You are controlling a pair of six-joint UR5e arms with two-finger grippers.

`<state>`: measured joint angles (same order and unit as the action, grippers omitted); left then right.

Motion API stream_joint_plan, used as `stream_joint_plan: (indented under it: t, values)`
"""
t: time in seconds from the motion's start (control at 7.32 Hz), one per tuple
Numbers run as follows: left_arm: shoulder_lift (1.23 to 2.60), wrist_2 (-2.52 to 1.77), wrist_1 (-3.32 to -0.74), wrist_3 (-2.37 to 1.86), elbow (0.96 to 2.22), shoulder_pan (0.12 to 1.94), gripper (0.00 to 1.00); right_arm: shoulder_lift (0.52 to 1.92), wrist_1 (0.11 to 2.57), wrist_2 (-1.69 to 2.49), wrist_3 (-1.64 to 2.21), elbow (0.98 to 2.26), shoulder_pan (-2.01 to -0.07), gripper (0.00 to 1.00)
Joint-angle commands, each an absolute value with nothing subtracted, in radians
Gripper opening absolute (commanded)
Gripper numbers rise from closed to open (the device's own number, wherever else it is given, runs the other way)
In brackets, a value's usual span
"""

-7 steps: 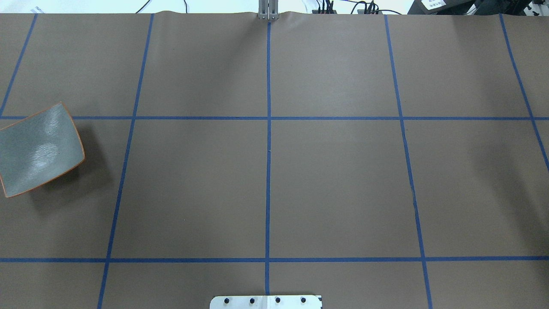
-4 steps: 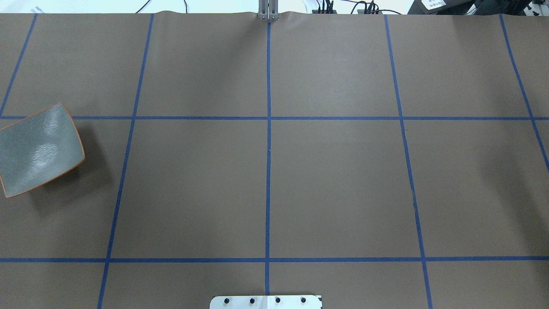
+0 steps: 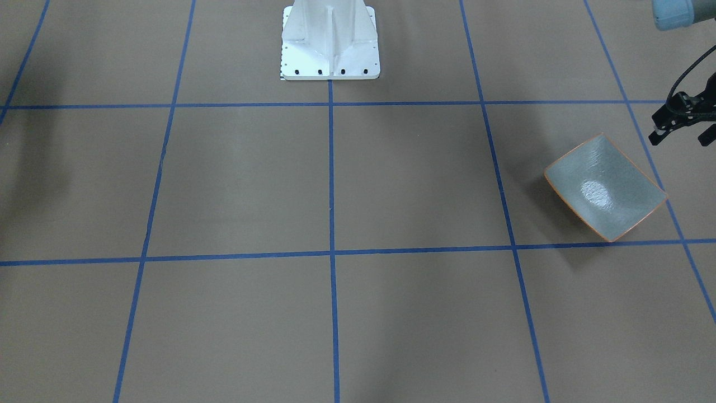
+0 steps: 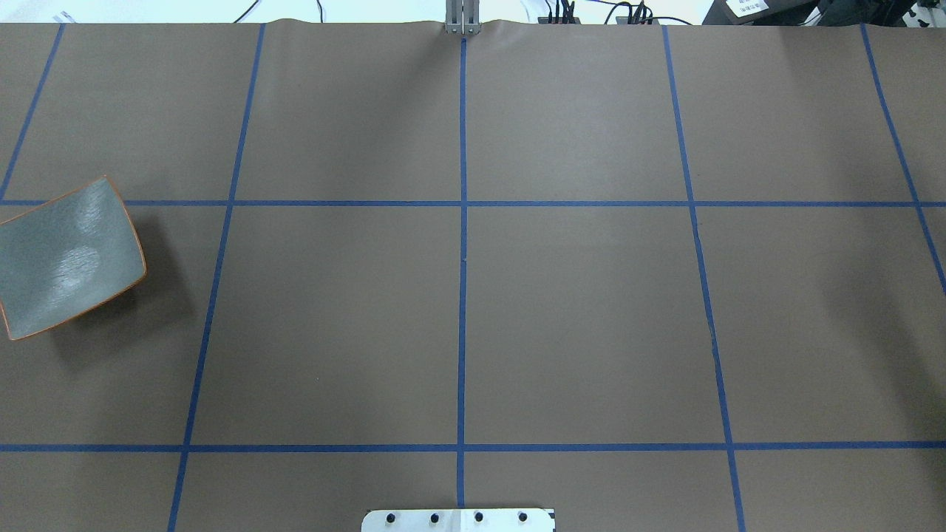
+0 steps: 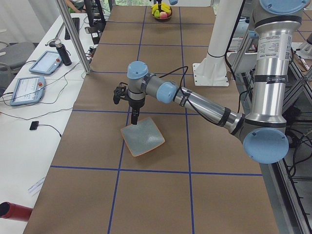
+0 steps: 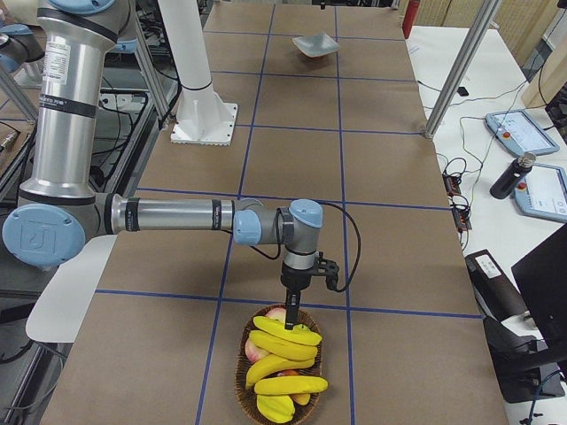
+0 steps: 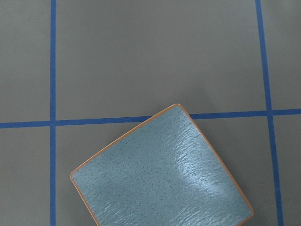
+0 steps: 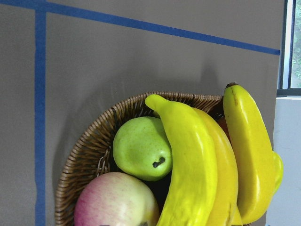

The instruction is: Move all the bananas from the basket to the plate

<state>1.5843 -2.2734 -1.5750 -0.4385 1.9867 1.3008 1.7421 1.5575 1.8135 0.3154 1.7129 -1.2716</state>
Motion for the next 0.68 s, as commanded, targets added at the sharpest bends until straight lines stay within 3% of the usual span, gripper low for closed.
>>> stream_joint_plan:
  t: [0.0, 0.27, 0.55]
  values:
    - [1.583, -2.273, -1.574, -0.439, 1.994, 1.301, 1.0, 1.72, 1.557, 1.807, 0.336, 1.683, -1.267, 0.8]
    - [1.583, -2.273, -1.574, -0.439, 1.996, 1.301, 0.99, 1.707, 1.557, 1.777, 0.336, 1.672, -1.262, 0.71]
    - [1.583, -2.273, -1.575, -0.439, 1.997, 1.301, 1.0, 1.706, 1.559, 1.743, 0.336, 1.666, -1.255, 0.7]
